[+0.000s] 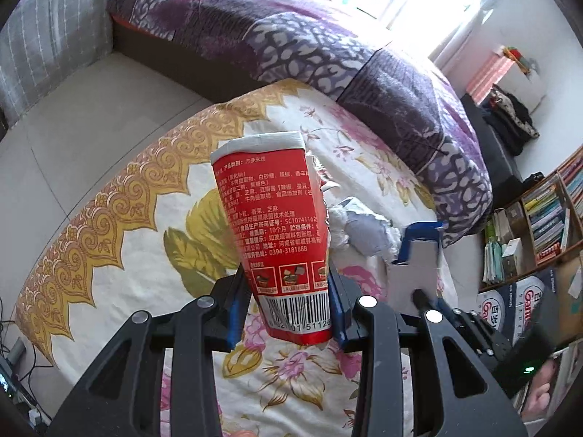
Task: Collect trash
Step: 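Grasp the white box with blue pen using the right tool while the left tool holds the red cup, then carry the red cup and white box over the bin and open both tools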
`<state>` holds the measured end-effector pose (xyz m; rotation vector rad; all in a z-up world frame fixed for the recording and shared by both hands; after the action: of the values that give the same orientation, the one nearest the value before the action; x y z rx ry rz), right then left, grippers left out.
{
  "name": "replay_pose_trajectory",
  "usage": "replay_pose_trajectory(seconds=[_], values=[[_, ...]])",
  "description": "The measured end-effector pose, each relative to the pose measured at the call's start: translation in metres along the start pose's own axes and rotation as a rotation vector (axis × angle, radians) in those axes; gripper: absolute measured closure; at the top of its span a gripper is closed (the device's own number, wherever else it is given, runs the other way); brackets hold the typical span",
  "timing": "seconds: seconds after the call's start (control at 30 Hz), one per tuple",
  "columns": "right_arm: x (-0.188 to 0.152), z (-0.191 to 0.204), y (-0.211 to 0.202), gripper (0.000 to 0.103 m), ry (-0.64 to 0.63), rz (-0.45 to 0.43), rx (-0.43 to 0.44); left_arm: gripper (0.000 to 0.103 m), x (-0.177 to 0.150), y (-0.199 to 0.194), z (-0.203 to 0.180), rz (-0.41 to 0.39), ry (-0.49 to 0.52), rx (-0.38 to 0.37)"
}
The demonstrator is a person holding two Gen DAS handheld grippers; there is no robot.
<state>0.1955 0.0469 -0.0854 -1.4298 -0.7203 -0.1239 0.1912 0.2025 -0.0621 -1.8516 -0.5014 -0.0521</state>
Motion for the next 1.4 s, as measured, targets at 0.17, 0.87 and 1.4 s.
replay_pose_trajectory(seconds=[0.17, 0.87, 1.4], values=[[-0.002, -0.023, -0.032, 0.096, 0.116, -0.069, -0.009, 0.066, -0.003, -0.001, -0.016, -0.015, 0.029, -0.013], [-0.091, -0.117, -0.079, 0.096, 0.430, -0.091, -0.064, 0.066, -0.042, 0.035, -0.093, 0.014, 0.210, 0.030], [-0.132, -0.186, -0.109, 0.096, 0.578, -0.105, -0.131, 0.066, -0.076, 0.061, -0.173, 0.034, 0.356, 0.013]])
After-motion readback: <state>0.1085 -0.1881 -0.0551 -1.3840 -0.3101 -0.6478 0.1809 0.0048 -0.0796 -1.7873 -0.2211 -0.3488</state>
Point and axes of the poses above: each gripper's, at about its wrist camera, not at the fingertips, and y roughly the way its jaws point, z to its left, x to its top, the point moved 9 cm from there along y, roughly the way its jaws point, and after that the axes turned 12 degrees about z, right-handed, at the moved point
